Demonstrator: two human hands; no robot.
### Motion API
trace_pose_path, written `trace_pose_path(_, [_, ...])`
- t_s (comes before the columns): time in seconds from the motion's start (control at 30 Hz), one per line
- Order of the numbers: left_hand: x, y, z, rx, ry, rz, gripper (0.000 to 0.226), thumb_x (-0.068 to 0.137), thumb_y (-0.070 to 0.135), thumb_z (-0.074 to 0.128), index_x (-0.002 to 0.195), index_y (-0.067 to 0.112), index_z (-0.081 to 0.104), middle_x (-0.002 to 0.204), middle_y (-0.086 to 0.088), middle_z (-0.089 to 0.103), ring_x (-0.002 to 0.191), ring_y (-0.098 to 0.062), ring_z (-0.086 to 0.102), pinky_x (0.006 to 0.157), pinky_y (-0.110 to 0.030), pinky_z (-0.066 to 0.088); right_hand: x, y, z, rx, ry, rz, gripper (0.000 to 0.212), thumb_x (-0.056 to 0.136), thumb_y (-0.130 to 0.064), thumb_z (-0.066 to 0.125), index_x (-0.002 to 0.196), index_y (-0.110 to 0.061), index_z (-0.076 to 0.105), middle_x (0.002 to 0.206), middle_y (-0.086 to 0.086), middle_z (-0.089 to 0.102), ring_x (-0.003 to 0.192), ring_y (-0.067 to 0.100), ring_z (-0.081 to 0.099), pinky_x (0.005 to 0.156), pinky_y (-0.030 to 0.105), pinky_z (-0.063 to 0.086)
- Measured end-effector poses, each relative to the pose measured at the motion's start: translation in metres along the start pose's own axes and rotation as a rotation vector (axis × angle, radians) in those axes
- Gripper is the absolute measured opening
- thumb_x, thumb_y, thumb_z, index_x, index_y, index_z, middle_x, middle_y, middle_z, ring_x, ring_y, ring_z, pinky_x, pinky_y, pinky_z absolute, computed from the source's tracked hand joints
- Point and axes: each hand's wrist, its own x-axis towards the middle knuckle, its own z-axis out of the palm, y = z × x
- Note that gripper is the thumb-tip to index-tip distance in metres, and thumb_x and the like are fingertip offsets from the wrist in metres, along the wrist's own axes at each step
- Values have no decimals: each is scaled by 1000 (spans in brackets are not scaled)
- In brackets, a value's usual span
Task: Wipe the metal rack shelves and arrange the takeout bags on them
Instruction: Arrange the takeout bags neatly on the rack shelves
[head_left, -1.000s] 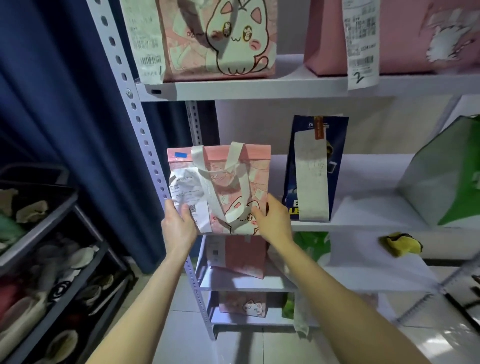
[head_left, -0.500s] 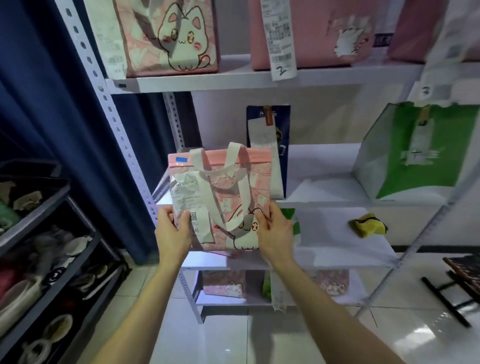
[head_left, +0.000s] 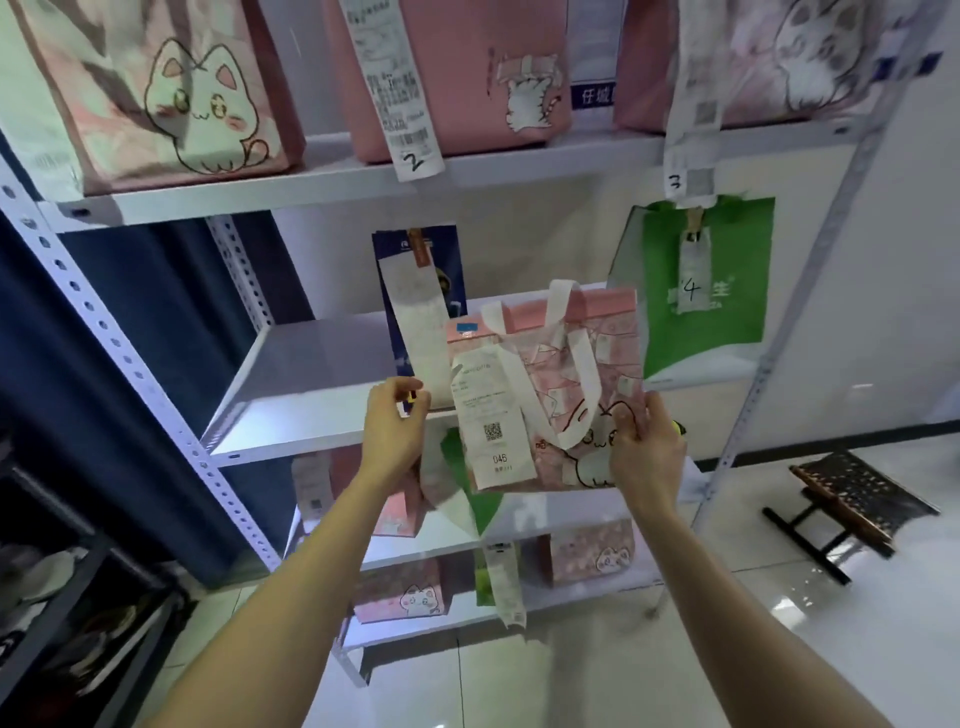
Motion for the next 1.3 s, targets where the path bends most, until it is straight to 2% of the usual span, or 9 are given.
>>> trace_pose_path(0.2, [77, -5, -3, 52, -49, -22, 37, 103, 22, 74, 139, 16, 67, 162, -9, 38, 155, -25, 37, 125, -44, 38, 35, -13, -1, -18, 84, -2, 18, 105, -20, 58, 97, -37, 56, 77, -22, 65, 69, -6, 61, 53, 20, 38])
trace_pose_path(0.33, [94, -8, -3, 25, -115, -63, 30, 96, 3, 71, 126, 5, 70, 136, -16, 63, 127, -38, 63, 109, -56, 54, 49, -25, 12, -30, 114, -23, 13, 102, -16, 56, 98, -29, 57, 79, -16, 66, 73, 9, 62, 59, 29, 41])
trace_pose_path(0.47, [95, -19, -29, -14, -41, -57, 37, 93, -10, 64, 124, 9, 72, 129, -7, 64, 120, -30, 66, 105, -56, 58, 61, -45, 37, -6, 153, -59, 13, 99, -15, 56, 102, -28, 57, 85, -10, 69, 80, 23, 63, 69, 36, 46])
trace_pose_path(0.73, [86, -69, -130, 100, 116, -17, 34, 83, -15, 56, 101, 9, 70, 116, -10, 66, 115, -36, 63, 100, -59, 57, 63, -73, 135, 63, 1, -133, 17, 100, -16, 59, 99, -31, 51, 89, -6, 69, 79, 18, 63, 69, 27, 44])
trace_pose_path(0.87, [79, -88, -168, 160, 204, -55, 44, 80, -14, 50, 99, 20, 70, 105, -3, 63, 107, -33, 62, 91, -39, 53, 48, -69, 181, 80, -47, -130, 26, 99, -6, 57, 98, -31, 53, 83, -15, 62, 73, -4, 57, 58, 6, 38])
trace_pose_path(0.97, [78, -98, -185, 189, 195, -98, 45, 78, -13, 49, 96, 22, 69, 108, -4, 64, 110, -29, 61, 95, -40, 52, 43, -59, 206, 55, -79, -92, 10, 103, -11, 57, 108, -21, 58, 88, 0, 67, 75, 22, 61, 70, 28, 47])
trace_pose_path(1.07, [79, -102, -189, 169, 241, -152, 38, 85, -2, 69, 120, 14, 68, 120, 0, 58, 118, -31, 59, 100, -38, 52, 47, -54, 217, 21, -119, -98, 6, 106, -21, 56, 111, -18, 56, 89, -1, 64, 79, 28, 62, 70, 34, 45])
trace_pose_path(1.17, [74, -103, -167, 157, 294, -215, 95, 77, 37, 96, 155, 21, 43, 153, -2, 42, 131, -16, 48, 106, -32, 45, 52, -49, 219, -24, -170, -80, 17, 105, -18, 57, 121, -15, 55, 100, 5, 68, 88, 30, 63, 79, 42, 54])
trace_pose_path(1.3, [65, -104, -125, 302, 358, -235, 155, 59, 59, 103, 171, 21, 2, 171, -11, 21, 157, -31, 28, 126, -54, 35, 51, -36, 215, -41, -216, -50, 24, 103, -16, 60, 126, -12, 53, 103, 4, 65, 95, 32, 63, 82, 41, 53])
